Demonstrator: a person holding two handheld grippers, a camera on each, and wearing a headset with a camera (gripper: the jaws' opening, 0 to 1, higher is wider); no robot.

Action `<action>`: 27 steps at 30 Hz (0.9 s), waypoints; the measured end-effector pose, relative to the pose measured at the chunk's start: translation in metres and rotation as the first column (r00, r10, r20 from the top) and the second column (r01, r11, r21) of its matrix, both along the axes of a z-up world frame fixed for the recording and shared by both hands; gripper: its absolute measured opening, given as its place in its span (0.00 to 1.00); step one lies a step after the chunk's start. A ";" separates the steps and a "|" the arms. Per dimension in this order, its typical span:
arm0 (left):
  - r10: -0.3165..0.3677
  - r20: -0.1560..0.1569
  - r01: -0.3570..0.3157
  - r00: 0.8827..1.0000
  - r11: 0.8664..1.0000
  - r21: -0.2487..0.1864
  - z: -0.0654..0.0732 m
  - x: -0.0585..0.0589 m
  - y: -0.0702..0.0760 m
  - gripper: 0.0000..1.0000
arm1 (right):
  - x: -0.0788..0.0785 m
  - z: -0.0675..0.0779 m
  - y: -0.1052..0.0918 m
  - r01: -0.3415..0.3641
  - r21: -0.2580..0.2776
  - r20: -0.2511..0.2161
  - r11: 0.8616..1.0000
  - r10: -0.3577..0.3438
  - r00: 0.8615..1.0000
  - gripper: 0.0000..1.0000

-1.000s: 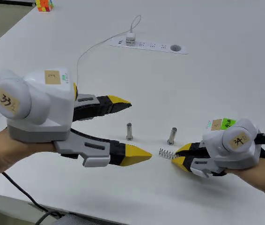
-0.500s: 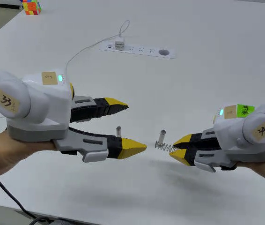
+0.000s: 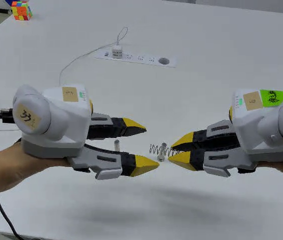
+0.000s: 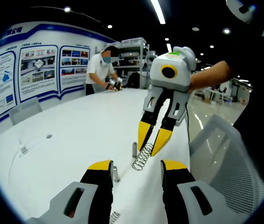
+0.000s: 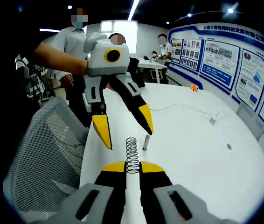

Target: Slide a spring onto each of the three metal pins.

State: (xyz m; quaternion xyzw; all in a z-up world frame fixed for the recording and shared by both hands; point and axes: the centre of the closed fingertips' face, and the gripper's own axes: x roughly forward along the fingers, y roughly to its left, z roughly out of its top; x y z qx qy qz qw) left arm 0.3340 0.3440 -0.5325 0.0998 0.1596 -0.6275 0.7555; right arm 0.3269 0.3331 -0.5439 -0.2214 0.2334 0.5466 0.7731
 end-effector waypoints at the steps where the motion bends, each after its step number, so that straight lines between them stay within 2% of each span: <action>1: -0.003 0.000 0.003 1.000 1.000 -0.001 0.000 0.000 -0.001 0.41 | -0.001 0.001 0.001 -0.004 -0.002 0.003 1.000 0.004 1.000 0.10; 13: -0.082 -0.009 0.082 0.997 0.997 -0.004 0.001 -0.012 -0.007 0.17 | -0.007 0.009 0.007 -0.055 -0.007 0.020 0.998 0.055 0.998 0.10; 23: -0.116 -0.013 0.116 0.993 0.993 0.010 0.000 -0.020 -0.005 0.13 | -0.015 0.009 0.010 -0.092 -0.015 0.016 0.996 0.092 0.996 0.10; 26: -0.147 0.008 0.147 0.989 0.989 0.027 0.000 -0.024 -0.005 0.11 | -0.017 0.010 0.010 -0.102 -0.015 0.017 0.995 0.103 0.995 0.10; 27: -0.158 0.033 0.157 0.987 0.987 0.032 0.001 -0.025 -0.005 0.11 | -0.017 0.011 0.010 -0.106 -0.018 0.023 0.994 0.106 0.994 0.11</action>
